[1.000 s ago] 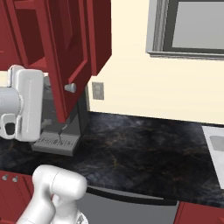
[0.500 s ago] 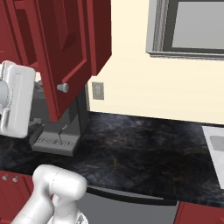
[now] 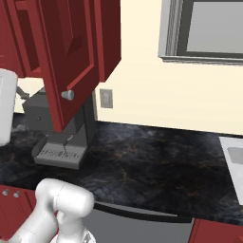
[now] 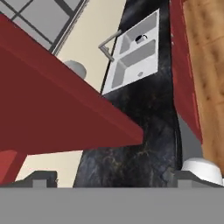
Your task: Open the cabinet, pick the kettle from the cabinet, and place it in the sink.
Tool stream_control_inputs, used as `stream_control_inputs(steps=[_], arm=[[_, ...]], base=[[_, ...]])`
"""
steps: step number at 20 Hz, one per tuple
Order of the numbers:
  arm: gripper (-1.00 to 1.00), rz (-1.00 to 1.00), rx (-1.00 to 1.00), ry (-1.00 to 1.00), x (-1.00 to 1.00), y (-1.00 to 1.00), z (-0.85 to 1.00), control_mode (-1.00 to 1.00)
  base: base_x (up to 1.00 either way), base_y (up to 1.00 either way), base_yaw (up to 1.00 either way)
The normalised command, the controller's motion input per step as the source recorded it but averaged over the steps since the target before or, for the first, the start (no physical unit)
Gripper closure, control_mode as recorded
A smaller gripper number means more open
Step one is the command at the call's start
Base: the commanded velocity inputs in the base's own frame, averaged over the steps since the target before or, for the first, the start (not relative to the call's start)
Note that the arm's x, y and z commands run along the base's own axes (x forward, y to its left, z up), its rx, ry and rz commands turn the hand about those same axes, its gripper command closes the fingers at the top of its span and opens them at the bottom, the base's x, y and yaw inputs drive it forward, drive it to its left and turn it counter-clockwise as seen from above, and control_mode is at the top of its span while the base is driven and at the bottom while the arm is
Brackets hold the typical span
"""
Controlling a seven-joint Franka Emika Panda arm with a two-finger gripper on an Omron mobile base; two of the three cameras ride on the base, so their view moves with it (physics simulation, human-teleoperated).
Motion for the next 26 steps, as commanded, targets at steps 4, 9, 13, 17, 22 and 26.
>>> stream_control_inputs(steps=[4, 9, 13, 17, 22, 26], arm=[[-1.0, 0.24, -0.14, 0.05, 0.1, 0.48, 0.07, -1.0], [-1.0, 0.29, -0.2, 0.15, 0.14, 0.32, 0.2, -1.0], [-1.0, 0.3, -0.24, 0.12, 0.17, 0.18, 0.21, -1.0], [-1.0, 0.14, -0.26, 0.09, 0.27, 0.08, 0.14, -1.0], [-1.0, 0.11, -0.2, 0.08, 0.28, 0.01, 0.16, -1.0], [-1.0, 0.09, -0.13, 0.09, 0.35, 0.0, 0.17, -1.0]], base=[[0.0, 0.0, 0.0], [0.0, 0.0, 0.0], [0.0, 0.0, 0.0], [0.0, 0.0, 0.0], [0.0, 0.0, 0.0], [0.0, 0.0, 0.0]])
